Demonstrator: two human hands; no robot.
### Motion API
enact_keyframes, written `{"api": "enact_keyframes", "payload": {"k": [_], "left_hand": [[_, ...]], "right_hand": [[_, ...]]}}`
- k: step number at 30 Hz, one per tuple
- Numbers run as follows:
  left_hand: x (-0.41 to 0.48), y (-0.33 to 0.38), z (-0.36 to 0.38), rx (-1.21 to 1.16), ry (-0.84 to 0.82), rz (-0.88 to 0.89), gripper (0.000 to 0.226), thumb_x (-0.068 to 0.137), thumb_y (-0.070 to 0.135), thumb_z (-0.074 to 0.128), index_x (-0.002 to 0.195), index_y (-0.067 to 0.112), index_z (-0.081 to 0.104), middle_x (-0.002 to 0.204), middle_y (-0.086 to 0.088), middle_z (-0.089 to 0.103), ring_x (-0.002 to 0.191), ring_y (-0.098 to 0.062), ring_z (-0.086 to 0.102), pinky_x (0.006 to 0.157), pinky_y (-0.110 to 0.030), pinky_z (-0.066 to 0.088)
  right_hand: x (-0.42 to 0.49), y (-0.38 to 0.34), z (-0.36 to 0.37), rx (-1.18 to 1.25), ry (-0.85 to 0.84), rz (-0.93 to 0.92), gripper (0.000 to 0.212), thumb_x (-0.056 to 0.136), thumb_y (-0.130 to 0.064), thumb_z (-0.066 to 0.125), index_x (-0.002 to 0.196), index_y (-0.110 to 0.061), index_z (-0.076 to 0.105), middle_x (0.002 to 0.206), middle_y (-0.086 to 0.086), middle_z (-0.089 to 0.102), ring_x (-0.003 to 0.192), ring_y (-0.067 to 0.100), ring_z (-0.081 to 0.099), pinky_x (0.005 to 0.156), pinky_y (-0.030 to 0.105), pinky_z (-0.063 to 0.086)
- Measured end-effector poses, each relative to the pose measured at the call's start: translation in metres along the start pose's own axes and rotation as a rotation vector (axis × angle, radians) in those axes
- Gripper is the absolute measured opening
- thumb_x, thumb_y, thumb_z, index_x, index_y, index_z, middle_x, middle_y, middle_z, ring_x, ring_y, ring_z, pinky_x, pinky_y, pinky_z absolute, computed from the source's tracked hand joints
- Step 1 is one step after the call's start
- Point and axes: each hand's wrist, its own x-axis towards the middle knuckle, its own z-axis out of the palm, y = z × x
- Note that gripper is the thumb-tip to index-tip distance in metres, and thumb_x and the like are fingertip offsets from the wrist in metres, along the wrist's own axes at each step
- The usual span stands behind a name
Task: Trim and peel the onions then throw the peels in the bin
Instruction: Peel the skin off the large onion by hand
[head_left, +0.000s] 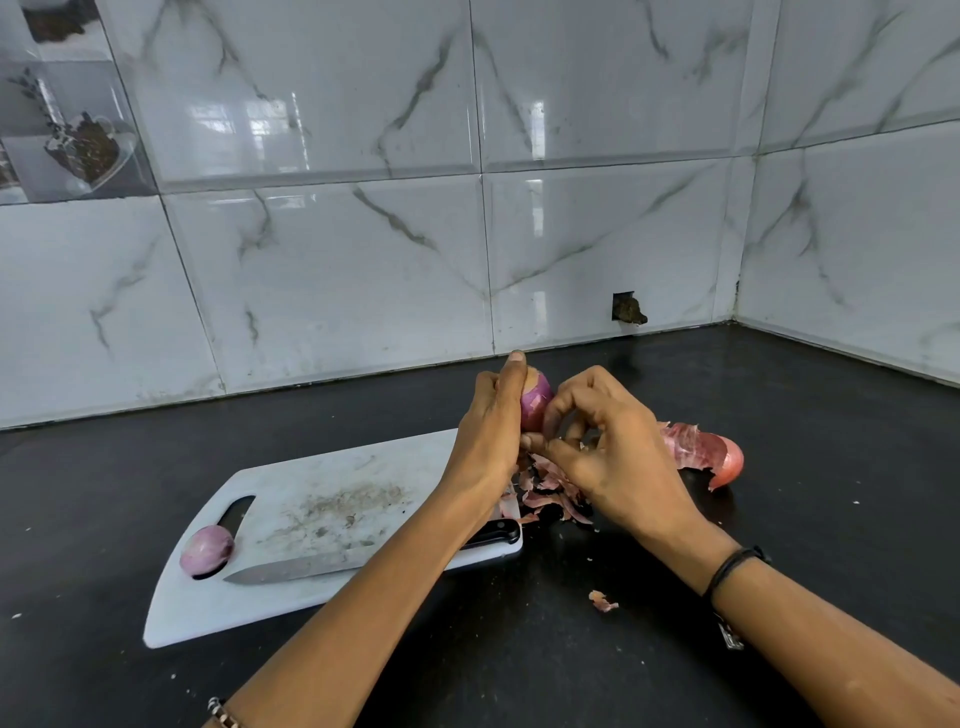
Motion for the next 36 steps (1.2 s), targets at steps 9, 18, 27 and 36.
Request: {"api": "enact_keyframes", "payload": {"k": [9,18,27,36], "left_hand": [[0.001,-0.006,-0.006,0.025,0.059,0.022,0.046,0.101,0.064,0.035,0.113,0.025,0.055,0.102,0.002,0.066,0.091,-0.010,0.066,0.082,-0.035,0.056],[0.001,-0.009,-0.006,0.089,0.101,0.023,0.049,0.099,0.067,0.037,0.108,0.024,0.059,0.104,-0.002,0.065,0.093,-0.017,0.065,0.085,-0.040,0.054],[0.012,-0.013,-0.008,-0.075,0.077,-0.138,0.065,0.099,0.069,0.035,0.112,0.013,0.064,0.087,-0.012,0.068,0.069,-0.019,0.064,0.059,-0.031,0.053],[0.009,-0.004,-0.014,-0.240,0.092,-0.263,0.054,0.104,0.060,0.036,0.106,0.012,0.063,0.071,-0.010,0.068,0.037,-0.010,0.054,0.036,-0.017,0.038]], "right_hand": [[0.000,-0.003,-0.003,0.051,0.051,0.019,0.024,0.090,-0.029,0.078,0.110,-0.021,0.070,0.104,-0.014,0.068,0.067,0.013,0.067,0.063,0.014,0.049],[0.001,0.000,-0.002,-0.152,0.016,-0.072,0.009,0.098,-0.023,0.066,0.105,-0.019,0.068,0.093,-0.012,0.061,0.079,0.009,0.058,0.068,0.017,0.047],[-0.003,-0.003,-0.003,-0.124,-0.120,-0.066,0.013,0.097,-0.036,0.056,0.101,-0.024,0.060,0.086,-0.014,0.057,0.076,0.011,0.058,0.066,0.030,0.051],[-0.003,-0.001,-0.002,-0.156,-0.212,-0.038,0.017,0.083,-0.051,0.051,0.086,-0.035,0.053,0.081,-0.015,0.056,0.073,0.008,0.055,0.064,0.033,0.050]]}}
